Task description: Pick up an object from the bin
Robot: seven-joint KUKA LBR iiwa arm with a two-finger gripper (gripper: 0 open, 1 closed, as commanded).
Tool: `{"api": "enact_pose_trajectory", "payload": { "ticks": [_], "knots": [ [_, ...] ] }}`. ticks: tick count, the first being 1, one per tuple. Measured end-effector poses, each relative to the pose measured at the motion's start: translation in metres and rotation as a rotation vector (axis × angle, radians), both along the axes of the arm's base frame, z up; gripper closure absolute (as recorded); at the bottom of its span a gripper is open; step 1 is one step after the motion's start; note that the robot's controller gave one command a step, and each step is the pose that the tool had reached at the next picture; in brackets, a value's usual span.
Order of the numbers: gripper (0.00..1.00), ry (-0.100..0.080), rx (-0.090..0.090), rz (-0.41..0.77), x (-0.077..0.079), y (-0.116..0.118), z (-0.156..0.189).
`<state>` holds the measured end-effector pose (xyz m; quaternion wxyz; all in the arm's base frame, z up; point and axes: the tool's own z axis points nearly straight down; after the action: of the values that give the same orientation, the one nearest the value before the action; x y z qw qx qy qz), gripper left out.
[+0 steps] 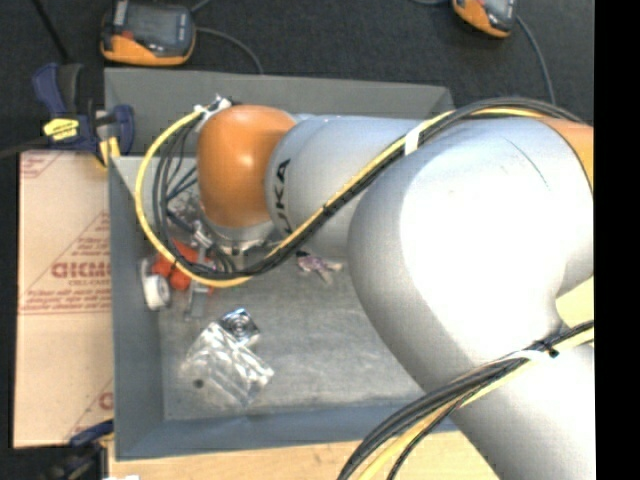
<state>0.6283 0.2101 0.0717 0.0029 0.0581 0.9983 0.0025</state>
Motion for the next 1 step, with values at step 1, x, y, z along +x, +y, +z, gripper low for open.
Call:
{"api": "enact_pose_trajectory", "payload": {
  "ticks": [1],
  "knots": [
    [0.0,-0.003,0.0,0.0,0.0015,-0.0013,0.0011]
  ]
}}
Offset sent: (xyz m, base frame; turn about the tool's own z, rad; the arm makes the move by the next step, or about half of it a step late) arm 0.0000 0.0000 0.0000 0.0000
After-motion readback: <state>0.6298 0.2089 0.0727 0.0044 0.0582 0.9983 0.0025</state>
